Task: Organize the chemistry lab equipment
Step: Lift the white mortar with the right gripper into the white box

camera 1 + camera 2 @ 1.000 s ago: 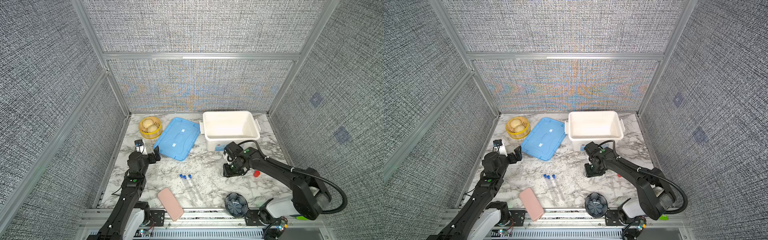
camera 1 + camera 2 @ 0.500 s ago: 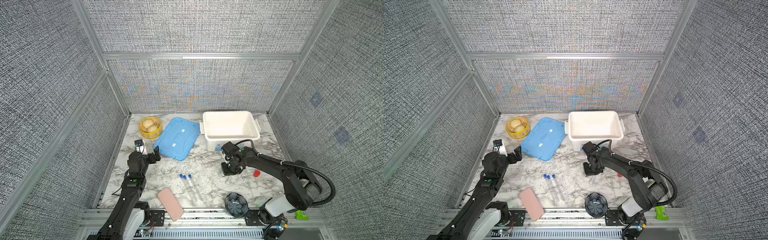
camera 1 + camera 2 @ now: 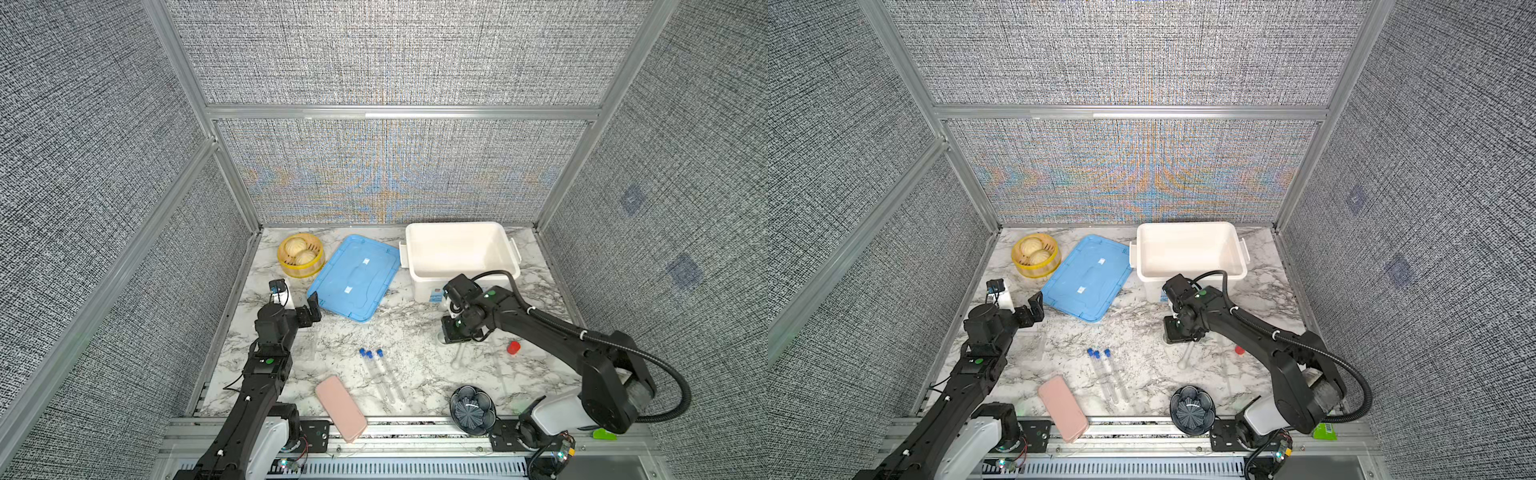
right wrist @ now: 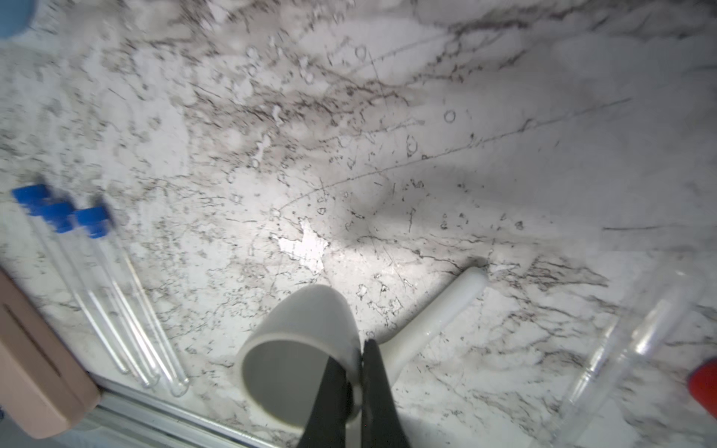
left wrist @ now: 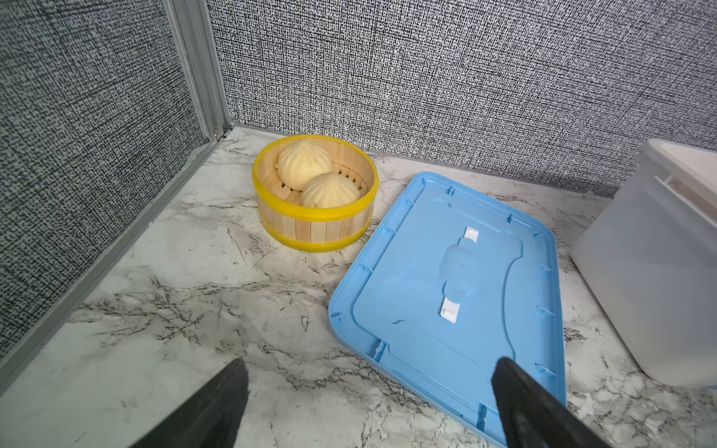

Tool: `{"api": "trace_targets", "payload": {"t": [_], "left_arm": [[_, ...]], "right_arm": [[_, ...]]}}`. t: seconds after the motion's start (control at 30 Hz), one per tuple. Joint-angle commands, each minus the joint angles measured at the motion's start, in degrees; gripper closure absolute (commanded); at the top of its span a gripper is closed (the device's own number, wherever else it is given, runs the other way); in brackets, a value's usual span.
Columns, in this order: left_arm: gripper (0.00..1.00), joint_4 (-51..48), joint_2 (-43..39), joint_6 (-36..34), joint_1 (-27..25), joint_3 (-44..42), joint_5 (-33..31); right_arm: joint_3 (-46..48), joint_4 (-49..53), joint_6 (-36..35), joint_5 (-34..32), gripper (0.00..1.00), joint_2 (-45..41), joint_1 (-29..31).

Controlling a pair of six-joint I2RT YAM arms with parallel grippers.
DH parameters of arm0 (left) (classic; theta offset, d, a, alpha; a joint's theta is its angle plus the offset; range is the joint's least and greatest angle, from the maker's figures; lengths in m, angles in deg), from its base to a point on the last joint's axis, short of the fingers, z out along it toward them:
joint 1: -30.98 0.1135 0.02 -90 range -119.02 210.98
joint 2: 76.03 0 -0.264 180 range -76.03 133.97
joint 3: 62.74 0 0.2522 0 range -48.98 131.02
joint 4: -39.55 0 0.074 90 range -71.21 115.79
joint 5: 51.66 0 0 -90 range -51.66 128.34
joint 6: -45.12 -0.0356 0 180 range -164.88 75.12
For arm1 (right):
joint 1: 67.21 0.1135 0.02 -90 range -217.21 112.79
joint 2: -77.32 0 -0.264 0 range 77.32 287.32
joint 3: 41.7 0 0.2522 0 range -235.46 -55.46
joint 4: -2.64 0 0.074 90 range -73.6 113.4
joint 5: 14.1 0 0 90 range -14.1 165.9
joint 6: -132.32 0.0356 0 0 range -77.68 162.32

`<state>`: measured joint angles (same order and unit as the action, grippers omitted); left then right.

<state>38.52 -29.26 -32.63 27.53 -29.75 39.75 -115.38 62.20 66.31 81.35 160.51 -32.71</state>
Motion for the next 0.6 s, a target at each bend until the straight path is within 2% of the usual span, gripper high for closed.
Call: {"api": "trace_targets", "payload": {"t": [0.0, 0.07, 0.17, 0.3, 0.57], "left_arm": [[0.01, 0.36, -0.14, 0.15, 0.01, -0.04, -0.69], [0.01, 0.36, -0.11, 0.14, 0.01, -0.06, -0.71], [0.01, 0.36, -0.15, 0.15, -0.03, -0.05, -0.72], [0.01, 0.36, -0.18, 0.21, 0.01, -0.05, -0.71], [0.01, 0.28, -0.80, 0.50, 0.01, -0.38, -1.27]], "right_arm": [[-3.46, 5.88, -1.58, 0.26, 1.00, -2.20, 0.22], [-7.41, 8.19, -2.81, 0.60, 1.00, -3.85, 0.14], [-17.08, 12.21, -5.83, -2.26, 1.00, -3.76, -0.08], [-26.20, 11.01, -8.84, -6.17, 1.00, -1.31, -2.08], [-43.42, 10.55, -12.91, -10.94, 1.00, 14.65, -7.53]]}}
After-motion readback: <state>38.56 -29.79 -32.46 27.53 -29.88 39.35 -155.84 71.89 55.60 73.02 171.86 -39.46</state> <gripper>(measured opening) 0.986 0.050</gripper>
